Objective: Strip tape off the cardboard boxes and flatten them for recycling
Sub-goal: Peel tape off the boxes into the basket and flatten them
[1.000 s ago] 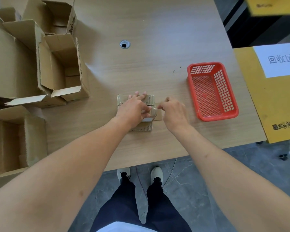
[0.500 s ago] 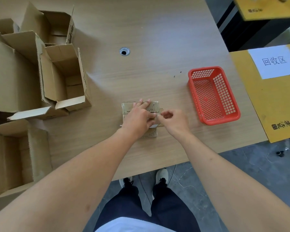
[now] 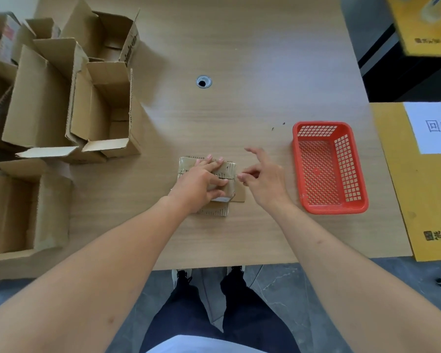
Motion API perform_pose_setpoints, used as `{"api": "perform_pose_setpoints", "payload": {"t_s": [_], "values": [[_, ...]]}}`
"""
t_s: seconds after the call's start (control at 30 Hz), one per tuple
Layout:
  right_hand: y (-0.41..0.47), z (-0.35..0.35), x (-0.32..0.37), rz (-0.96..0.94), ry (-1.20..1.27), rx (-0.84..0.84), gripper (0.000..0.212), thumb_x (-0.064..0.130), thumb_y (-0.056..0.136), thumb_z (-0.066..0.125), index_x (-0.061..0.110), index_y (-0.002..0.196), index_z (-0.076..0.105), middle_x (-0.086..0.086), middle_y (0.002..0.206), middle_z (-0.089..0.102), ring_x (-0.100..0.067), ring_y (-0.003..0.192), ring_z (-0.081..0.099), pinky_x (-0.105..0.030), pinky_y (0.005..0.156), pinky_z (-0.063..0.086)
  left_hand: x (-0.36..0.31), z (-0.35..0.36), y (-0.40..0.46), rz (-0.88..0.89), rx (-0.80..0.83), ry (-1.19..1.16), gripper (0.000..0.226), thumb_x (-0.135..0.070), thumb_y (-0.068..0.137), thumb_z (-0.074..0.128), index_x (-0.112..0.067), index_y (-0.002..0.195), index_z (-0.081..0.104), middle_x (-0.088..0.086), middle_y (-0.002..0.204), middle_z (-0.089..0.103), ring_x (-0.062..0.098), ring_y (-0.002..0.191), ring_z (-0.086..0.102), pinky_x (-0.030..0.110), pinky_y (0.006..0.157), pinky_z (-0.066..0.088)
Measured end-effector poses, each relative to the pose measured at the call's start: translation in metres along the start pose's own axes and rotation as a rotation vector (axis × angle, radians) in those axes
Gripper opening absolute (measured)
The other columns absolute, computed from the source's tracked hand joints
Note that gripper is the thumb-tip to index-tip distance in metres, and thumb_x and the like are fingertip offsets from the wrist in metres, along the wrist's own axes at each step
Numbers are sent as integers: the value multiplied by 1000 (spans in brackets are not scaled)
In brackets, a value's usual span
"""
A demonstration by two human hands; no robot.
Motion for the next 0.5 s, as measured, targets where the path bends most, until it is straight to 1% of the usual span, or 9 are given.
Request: {"api": "perform_pose_setpoints", "payload": {"t_s": [0.03, 0.07, 0.1, 0.13, 0.17, 0.27, 0.33, 0.43, 0.5], "values": [[5, 3, 0, 12, 25, 12, 36, 12, 82, 80, 28, 112, 69, 12, 74, 74, -8, 75, 71, -30, 83, 56, 1, 0, 1, -17, 1, -9, 35, -27, 84, 83, -22, 118, 76, -3, 161, 35, 21, 155, 17, 38, 127, 5], [9, 7, 0, -9, 33, 31, 27, 10, 82, 78, 25, 103, 73, 12, 73, 73, -10, 74, 70, -37, 82, 57, 1, 0, 2, -35, -1, -21, 35, -27, 83, 84, -22, 117, 76, -3, 161, 36, 21, 155, 17, 37, 127, 4], [11, 11, 3, -60, 17, 54, 18, 7, 82, 76, 21, 93, 76, 13, 74, 71, -12, 72, 69, -42, 79, 58, 1, -1, 2, -52, -2, -32, 35, -25, 82, 85, -22, 116, 77, -3, 161, 36, 20, 155, 17, 37, 127, 3], [11, 17, 6, -127, 3, 82, 15, 3, 82, 75, 17, 87, 78, 12, 77, 69, -13, 72, 67, -44, 76, 58, 1, -1, 3, -72, -1, -40, 35, -24, 81, 86, -22, 115, 77, -4, 160, 37, 19, 155, 18, 36, 127, 3], [9, 21, 10, -191, -22, 103, 15, 1, 83, 74, 15, 86, 80, 7, 82, 66, -16, 73, 65, -45, 74, 57, 2, -1, 3, -91, -2, -43, 35, -24, 80, 86, -22, 113, 78, -5, 160, 37, 18, 155, 19, 35, 127, 3], [-1, 33, 12, -326, -144, 170, 11, 11, 91, 69, 15, 93, 79, -3, 97, 54, -24, 78, 59, -45, 70, 55, 2, -2, 4, -124, -13, -33, 32, -22, 78, 88, -22, 109, 79, -6, 159, 38, 16, 154, 20, 33, 126, 2], [-6, 34, 15, -402, -180, 170, 15, 18, 94, 64, 14, 97, 78, -5, 97, 53, -27, 77, 57, -45, 66, 54, 2, -2, 4, -133, -26, -42, 31, -21, 78, 88, -22, 108, 79, -6, 159, 39, 15, 154, 20, 32, 125, 2], [-9, 30, 18, -436, -143, 130, 18, 17, 94, 65, 11, 104, 78, -8, 91, 61, -30, 75, 62, -42, 64, 53, 4, -1, 2, -136, -52, -73, 32, -21, 77, 88, -24, 108, 79, -8, 159, 39, 13, 154, 18, 28, 124, 0], [-5, 28, 17, -404, -129, 87, 24, 12, 92, 68, 12, 114, 76, -9, 92, 70, -34, 78, 68, -42, 67, 55, 5, 0, 0, -119, -67, -101, 33, -21, 77, 88, -23, 109, 80, -8, 159, 39, 12, 154, 18, 29, 125, -1]]}}
Point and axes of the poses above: each hand's wrist, its own y-axis towards the middle knuckle, its own z-axis out of the palm, x = y × z, the point moved 9 cm from there along y, towards the middle knuckle
